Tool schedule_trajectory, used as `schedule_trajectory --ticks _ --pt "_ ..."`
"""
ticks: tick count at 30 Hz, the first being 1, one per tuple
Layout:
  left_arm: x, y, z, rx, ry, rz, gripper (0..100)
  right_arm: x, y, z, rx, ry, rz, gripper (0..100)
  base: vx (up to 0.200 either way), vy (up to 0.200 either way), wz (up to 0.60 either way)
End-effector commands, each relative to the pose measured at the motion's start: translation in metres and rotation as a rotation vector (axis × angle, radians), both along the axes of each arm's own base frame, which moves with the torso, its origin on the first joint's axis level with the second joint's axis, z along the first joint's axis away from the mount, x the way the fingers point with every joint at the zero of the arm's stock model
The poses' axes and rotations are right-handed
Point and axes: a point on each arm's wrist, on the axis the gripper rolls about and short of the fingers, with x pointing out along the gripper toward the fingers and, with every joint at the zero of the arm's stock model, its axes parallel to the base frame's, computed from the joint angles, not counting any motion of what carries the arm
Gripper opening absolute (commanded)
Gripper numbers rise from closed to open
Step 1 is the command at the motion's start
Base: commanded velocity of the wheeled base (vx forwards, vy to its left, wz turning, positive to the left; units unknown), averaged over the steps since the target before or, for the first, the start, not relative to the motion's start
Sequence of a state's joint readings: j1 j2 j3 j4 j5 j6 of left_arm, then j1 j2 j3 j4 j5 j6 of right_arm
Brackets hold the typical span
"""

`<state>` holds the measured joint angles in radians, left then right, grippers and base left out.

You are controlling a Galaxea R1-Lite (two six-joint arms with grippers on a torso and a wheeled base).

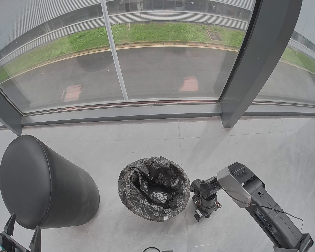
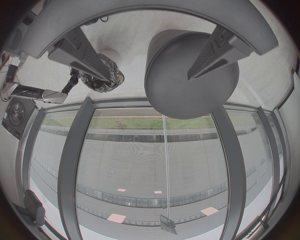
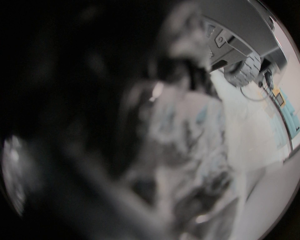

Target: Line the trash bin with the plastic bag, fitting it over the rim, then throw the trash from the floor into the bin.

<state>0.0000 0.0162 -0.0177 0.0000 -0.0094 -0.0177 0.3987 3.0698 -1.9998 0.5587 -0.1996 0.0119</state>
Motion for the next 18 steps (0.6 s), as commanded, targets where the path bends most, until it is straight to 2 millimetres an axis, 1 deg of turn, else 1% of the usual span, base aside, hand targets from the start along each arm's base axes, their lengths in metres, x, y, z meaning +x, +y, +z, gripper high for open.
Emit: schedule_trajectory --ticks 1,2,4,18 --pt "0.000 0.000 -0.005 -0.001 0.003 0.000 100 0.020 -0.008 0.023 0.040 -0.104 -0.050 100 0.000 0.000 0.00" --pt "0.000 0.000 -0.005 -0.001 0.003 0.000 100 0.024 -0.011 0.030 0.046 -0.119 -0.064 100 0.000 0.000 0.00" --pt "0.000 0.000 -0.005 -0.001 0.003 0.000 100 0.026 -0.012 0.038 0.052 -0.133 -0.081 100 0.000 0.000 0.00" --pt "0.000 0.000 -0.005 -0.001 0.003 0.000 100 0.030 -0.006 0.062 0.068 -0.170 -0.103 100 0.000 0.000 0.00"
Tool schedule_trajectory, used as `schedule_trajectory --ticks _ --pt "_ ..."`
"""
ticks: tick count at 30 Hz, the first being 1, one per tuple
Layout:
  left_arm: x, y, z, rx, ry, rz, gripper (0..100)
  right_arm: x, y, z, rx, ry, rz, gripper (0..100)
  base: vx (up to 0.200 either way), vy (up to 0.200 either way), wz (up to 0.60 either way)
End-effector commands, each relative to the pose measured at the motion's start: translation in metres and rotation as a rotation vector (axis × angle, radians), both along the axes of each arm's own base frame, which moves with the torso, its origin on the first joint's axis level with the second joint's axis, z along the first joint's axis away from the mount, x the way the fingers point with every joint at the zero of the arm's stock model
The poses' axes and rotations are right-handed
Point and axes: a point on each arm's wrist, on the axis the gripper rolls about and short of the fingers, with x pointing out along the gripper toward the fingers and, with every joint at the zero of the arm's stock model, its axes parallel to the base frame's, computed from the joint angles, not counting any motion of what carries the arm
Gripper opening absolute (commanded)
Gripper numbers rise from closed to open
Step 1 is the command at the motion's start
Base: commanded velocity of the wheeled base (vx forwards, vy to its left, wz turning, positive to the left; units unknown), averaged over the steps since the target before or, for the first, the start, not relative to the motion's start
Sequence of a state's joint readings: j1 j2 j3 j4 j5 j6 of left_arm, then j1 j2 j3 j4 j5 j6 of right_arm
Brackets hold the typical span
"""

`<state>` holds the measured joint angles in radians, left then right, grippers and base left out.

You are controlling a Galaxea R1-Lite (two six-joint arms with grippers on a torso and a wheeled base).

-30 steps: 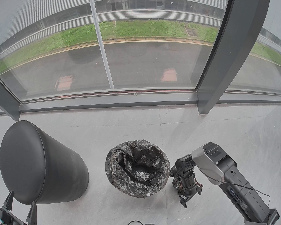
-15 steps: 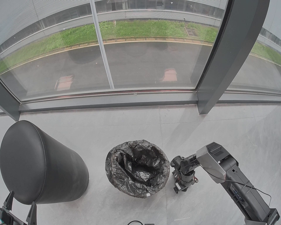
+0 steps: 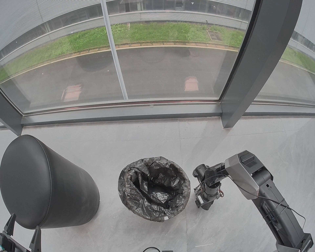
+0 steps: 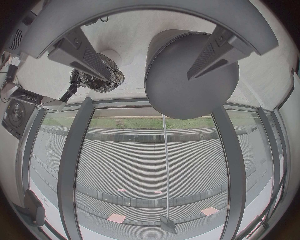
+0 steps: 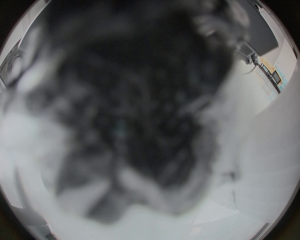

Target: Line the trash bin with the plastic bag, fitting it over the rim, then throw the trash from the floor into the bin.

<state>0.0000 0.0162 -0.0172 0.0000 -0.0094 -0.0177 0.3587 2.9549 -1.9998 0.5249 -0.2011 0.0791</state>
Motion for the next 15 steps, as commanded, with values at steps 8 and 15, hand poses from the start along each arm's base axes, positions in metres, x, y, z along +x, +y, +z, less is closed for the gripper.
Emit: schedule_trajectory --ticks 8,15 --pt "0.000 0.000 -0.005 -0.001 0.003 0.000 100 0.003 0.007 0.017 0.015 -0.040 0.000 100 0.000 0.000 0.00" --pt "0.000 0.000 -0.005 -0.001 0.003 0.000 100 0.005 0.011 0.023 0.027 -0.064 0.005 100 0.000 0.000 0.00"
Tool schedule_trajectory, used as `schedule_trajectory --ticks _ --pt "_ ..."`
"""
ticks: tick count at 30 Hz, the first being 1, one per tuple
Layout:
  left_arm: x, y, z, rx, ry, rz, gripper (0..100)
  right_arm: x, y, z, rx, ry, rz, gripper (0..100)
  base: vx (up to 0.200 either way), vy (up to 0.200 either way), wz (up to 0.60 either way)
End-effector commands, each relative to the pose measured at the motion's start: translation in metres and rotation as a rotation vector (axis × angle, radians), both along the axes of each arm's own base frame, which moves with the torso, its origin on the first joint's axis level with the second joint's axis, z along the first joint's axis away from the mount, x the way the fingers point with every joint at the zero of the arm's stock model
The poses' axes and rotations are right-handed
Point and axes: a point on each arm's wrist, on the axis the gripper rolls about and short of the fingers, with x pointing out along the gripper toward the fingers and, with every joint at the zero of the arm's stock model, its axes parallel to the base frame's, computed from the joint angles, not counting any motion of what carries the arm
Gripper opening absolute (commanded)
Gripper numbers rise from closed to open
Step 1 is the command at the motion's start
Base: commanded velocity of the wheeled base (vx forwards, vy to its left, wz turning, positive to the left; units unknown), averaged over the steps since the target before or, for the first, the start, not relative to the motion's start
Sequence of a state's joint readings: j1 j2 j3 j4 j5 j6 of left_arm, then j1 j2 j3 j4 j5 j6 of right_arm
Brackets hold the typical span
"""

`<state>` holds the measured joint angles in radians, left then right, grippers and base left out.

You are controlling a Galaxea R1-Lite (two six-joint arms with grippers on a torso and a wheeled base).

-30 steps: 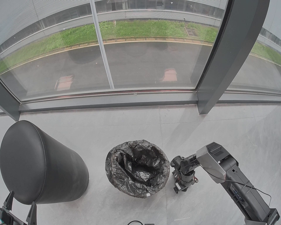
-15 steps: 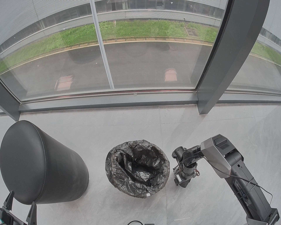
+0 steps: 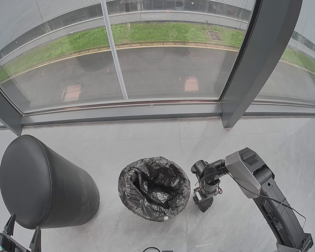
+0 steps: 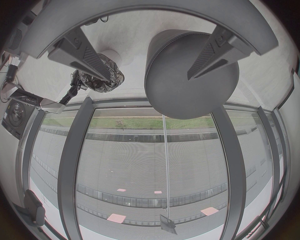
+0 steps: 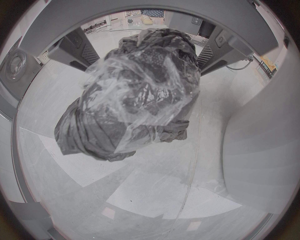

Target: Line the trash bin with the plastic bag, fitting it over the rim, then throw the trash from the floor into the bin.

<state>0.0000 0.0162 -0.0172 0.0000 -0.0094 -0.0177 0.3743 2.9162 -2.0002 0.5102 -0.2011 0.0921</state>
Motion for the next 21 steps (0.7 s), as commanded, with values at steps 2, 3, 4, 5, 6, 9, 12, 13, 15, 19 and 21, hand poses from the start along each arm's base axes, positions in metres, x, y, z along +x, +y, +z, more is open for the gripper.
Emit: schedule_trajectory --ticks 2,3,4,5,6,9,12,13,15,19,21 --pt "0.000 0.000 -0.005 -0.001 0.003 0.000 100 0.002 0.002 0.004 0.009 -0.021 0.002 100 0.000 0.000 0.00" --pt "0.000 0.000 -0.005 -0.001 0.003 0.000 100 0.002 0.002 0.004 0.010 -0.025 0.002 100 0.000 0.000 0.00" --pt "0.000 0.000 -0.005 -0.001 0.003 0.000 100 0.002 0.004 0.004 0.010 -0.028 0.000 100 0.000 0.000 0.00" --pt "0.000 0.000 -0.005 -0.001 0.003 0.000 100 0.002 0.005 0.004 0.010 -0.028 0.002 100 0.000 0.000 0.00" --pt "0.000 0.000 -0.005 -0.001 0.003 0.000 100 0.002 0.005 0.004 0.010 -0.028 0.002 100 0.000 0.000 0.00" --pt "0.000 0.000 -0.005 -0.001 0.003 0.000 100 0.002 0.005 0.002 0.014 -0.036 0.002 100 0.000 0.000 0.00" --pt "0.000 0.000 -0.005 -0.001 0.003 0.000 100 0.004 0.008 0.002 0.026 -0.065 0.005 100 0.000 0.000 0.00" --pt "0.000 0.000 -0.005 -0.001 0.003 0.000 100 0.005 0.009 0.002 0.030 -0.074 0.005 100 0.000 0.000 0.00" --pt "0.000 0.000 -0.005 -0.001 0.003 0.000 100 0.006 0.010 0.002 0.036 -0.087 0.003 100 0.000 0.000 0.00" --pt "0.000 0.000 -0.005 -0.001 0.003 0.000 100 0.006 0.013 0.003 0.040 -0.097 -0.007 0 0.000 0.000 0.00" --pt "0.000 0.000 -0.005 -0.001 0.003 0.000 100 0.006 0.013 0.003 0.042 -0.098 -0.009 0 0.000 0.000 0.00"
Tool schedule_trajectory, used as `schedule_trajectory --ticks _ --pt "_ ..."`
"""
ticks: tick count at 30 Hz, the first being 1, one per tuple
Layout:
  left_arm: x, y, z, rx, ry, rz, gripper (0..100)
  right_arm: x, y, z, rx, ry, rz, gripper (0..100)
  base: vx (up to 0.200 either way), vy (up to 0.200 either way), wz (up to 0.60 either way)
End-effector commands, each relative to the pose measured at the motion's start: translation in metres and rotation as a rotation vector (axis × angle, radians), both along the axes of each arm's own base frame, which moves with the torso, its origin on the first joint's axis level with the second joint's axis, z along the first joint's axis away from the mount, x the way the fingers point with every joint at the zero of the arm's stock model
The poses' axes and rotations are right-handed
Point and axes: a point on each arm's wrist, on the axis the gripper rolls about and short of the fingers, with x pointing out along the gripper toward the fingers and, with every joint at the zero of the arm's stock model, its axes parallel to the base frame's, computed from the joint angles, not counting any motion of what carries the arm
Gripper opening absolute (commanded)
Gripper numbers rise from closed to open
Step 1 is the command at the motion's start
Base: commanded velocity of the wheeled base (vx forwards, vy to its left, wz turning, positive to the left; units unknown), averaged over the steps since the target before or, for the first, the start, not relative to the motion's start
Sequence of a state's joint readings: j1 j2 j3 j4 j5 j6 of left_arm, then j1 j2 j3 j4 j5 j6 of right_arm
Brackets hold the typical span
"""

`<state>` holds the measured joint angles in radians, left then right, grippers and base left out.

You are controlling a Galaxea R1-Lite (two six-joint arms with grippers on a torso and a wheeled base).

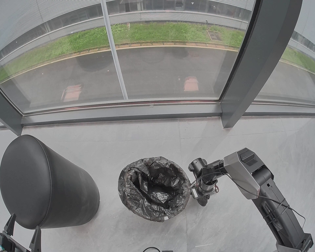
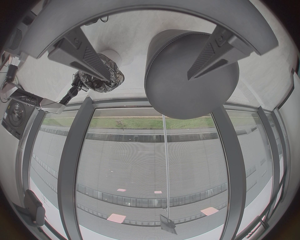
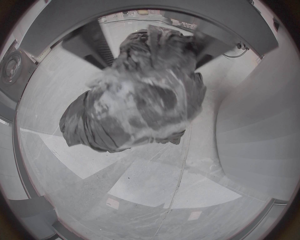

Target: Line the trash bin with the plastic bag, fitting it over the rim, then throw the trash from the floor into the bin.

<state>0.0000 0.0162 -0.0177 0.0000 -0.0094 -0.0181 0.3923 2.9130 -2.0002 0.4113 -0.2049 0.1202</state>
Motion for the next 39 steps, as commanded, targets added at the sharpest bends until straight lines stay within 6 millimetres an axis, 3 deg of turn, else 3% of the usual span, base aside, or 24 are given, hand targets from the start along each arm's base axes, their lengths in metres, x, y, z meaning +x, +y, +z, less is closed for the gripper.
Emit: schedule_trajectory --ticks 1,8,13,22,23,25,32,39 --pt "0.000 0.000 -0.005 0.000 0.003 0.000 100 0.000 0.001 0.000 0.001 0.000 0.001 0 0.000 0.000 0.00" --pt "0.000 0.000 -0.005 0.000 0.003 0.000 100 0.002 0.002 0.009 0.008 -0.020 0.002 0 0.000 0.000 0.00" --pt "0.000 0.000 -0.005 0.000 0.003 0.000 100 0.006 0.005 0.034 0.025 -0.065 -0.001 0 0.000 0.000 0.00" --pt "0.000 0.000 -0.005 0.000 0.003 0.000 100 0.008 0.014 0.111 0.068 -0.195 0.003 0 0.000 0.000 0.00" --pt "0.000 0.000 -0.005 0.000 0.003 0.000 100 0.008 0.014 0.111 0.068 -0.195 0.003 0 0.000 0.000 0.00" --pt "0.000 0.000 -0.005 0.000 0.003 0.000 100 0.003 0.015 0.140 0.075 -0.213 0.013 0 0.000 0.000 0.00" --pt "0.000 0.000 -0.005 0.000 0.003 0.000 100 -0.004 0.015 0.197 0.085 -0.308 0.048 0 0.000 0.000 0.00" --pt "0.000 0.000 -0.005 0.000 0.003 0.000 100 -0.033 0.031 0.267 0.097 -0.421 0.112 0 0.000 0.000 0.00"
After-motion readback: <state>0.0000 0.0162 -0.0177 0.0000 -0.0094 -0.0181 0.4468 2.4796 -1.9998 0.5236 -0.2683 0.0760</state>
